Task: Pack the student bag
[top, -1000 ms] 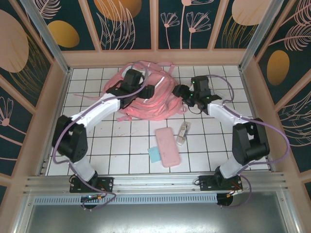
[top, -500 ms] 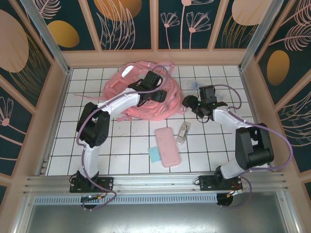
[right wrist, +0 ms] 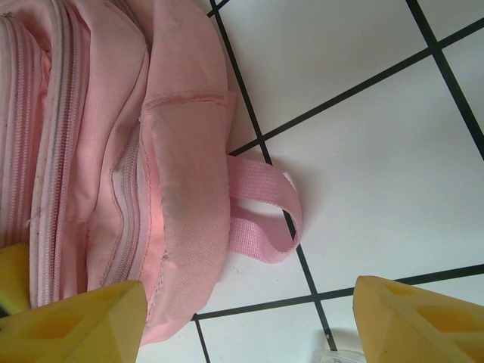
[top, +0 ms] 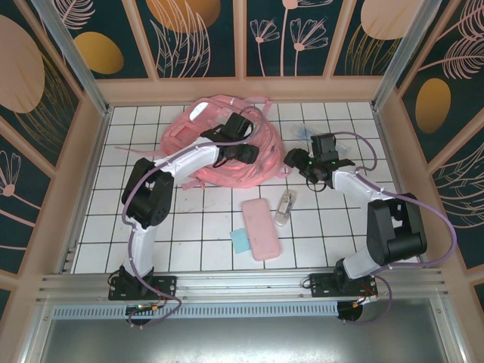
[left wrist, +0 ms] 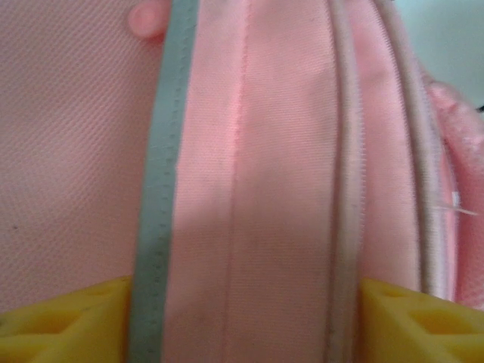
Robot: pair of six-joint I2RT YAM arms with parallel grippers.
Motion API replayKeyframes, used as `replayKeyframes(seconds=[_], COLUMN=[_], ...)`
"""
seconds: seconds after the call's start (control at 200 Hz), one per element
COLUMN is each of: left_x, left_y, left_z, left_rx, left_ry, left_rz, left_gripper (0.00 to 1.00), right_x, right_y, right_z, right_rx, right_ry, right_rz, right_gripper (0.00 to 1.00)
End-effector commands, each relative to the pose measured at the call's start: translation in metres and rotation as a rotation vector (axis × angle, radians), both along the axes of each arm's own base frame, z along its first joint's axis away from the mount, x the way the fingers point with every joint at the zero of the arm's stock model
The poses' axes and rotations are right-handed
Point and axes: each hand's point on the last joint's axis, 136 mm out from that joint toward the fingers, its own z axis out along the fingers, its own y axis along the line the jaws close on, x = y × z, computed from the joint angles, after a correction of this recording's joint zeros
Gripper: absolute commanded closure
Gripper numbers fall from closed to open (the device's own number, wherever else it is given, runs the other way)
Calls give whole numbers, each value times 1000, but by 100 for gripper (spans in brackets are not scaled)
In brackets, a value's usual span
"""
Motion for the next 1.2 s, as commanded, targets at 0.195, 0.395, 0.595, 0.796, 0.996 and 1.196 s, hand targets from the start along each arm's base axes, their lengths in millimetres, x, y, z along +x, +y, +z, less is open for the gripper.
replayKeyframes(seconds=[0.195, 0.395, 0.595, 0.796, 0.996, 1.196], left_x=[9, 10, 19, 33, 39, 47], left_y=[25, 11, 21, 51, 67, 70], left_z=[-47, 18, 89, 121, 129, 140], left_rx=[185, -26, -343, -536, -706, -817], left_ry=[19, -21, -17, -23, 15, 32], left_rz=[70, 57, 75, 104, 98, 78], left_gripper=[79, 100, 100, 100, 100, 100], right_x=[-9, -36, -80, -130, -172, -206], right_y=[-3, 15, 59, 94, 104, 117], right_z=[12, 15, 12, -4, -26, -41], right_rx=[20, -24, -109, -224, -406, -487], right_ry=[-33, -24, 22, 117, 229, 300], right_rz=[-2, 118, 305, 435, 496, 531], right_gripper=[28, 28, 1, 1, 1, 1])
